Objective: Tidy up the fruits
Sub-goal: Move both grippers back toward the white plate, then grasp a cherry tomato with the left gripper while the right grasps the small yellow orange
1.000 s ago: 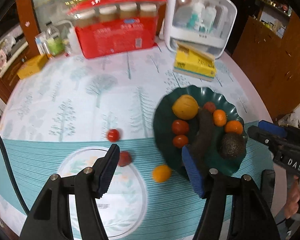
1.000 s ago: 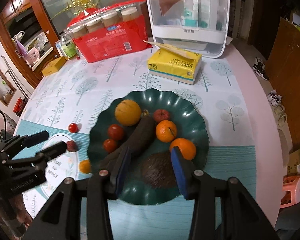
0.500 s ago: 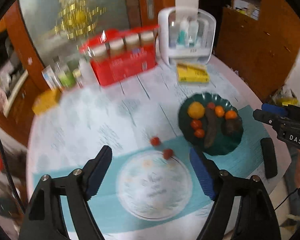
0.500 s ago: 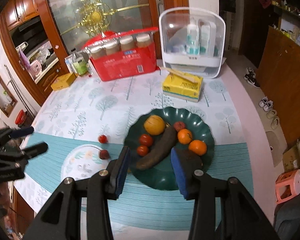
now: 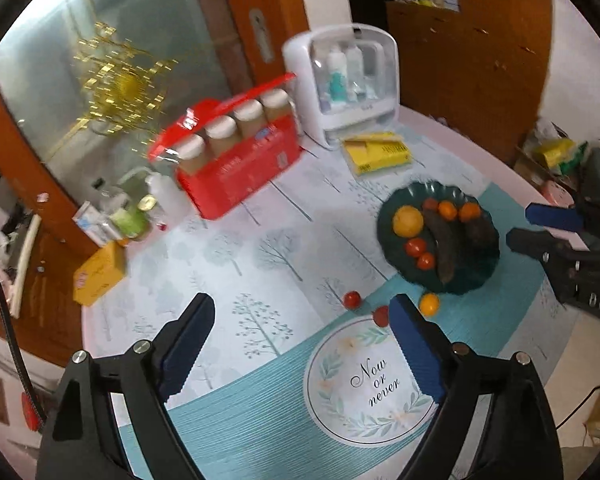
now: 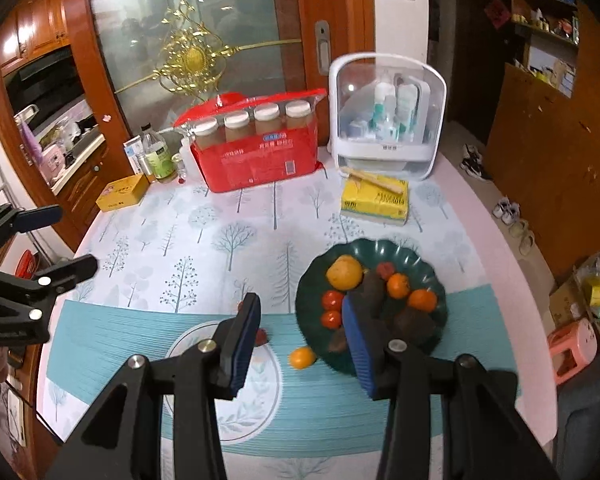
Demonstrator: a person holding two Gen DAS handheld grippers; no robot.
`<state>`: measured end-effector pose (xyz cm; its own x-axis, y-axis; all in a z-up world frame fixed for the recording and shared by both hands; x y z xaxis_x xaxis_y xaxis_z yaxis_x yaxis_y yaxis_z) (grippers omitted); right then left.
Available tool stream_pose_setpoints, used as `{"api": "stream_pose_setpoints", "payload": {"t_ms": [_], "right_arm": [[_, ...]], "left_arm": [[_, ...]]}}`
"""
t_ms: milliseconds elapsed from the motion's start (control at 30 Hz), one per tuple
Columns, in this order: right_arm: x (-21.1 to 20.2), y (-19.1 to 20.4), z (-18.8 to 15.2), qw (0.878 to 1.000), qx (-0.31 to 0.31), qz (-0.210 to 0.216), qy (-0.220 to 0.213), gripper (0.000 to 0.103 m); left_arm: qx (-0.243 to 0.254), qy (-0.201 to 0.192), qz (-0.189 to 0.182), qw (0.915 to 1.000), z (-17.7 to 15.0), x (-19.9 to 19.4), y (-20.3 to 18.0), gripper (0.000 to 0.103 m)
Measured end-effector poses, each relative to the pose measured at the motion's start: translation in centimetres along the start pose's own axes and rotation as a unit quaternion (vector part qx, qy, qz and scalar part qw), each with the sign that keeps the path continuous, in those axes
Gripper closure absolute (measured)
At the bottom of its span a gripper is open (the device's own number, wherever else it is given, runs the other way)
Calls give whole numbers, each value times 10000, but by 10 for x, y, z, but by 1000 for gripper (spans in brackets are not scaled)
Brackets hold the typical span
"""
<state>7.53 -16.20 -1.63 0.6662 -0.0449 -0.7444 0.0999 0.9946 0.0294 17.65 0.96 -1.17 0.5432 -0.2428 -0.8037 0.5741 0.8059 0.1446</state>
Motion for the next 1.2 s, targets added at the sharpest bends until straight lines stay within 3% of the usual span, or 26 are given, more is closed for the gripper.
{"api": "stream_pose_setpoints", "payload": {"t_ms": [267, 467, 600, 800, 1200], "right_arm": [[51, 3, -41, 9968, 602, -278, 436, 60], [92, -5, -69, 9900, 1205, -364, 644, 60], [116, -8, -88, 9841, 1573, -355, 749, 60], [149, -11, -114, 9735, 2061, -313, 936, 60], [192, -15, -126, 9671, 2239, -503, 1102, 60]], "left_arm": [[364, 516, -226, 9977, -10, 84, -9, 15], [-32, 1190, -605, 9910, -31, 170, -8, 15], [-87, 1383, -748, 9875, -41, 208, -16, 15], [-281, 1550, -1053, 9819, -49, 247, -31, 17], [-581, 1486, -1344, 9780, -51, 274, -42, 36]]}}
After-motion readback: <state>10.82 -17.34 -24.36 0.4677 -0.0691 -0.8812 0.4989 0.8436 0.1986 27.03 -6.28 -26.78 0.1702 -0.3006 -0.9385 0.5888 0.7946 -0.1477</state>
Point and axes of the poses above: each gripper's, at about its wrist camera, not at the fingertips, and x roughly the way its jaws point, y to its left, z to its top, the point moved 7 cm from there along x, roughly the way its jaws point, and after that the axes turned 2 degrees about -x, right-handed, at the moved point
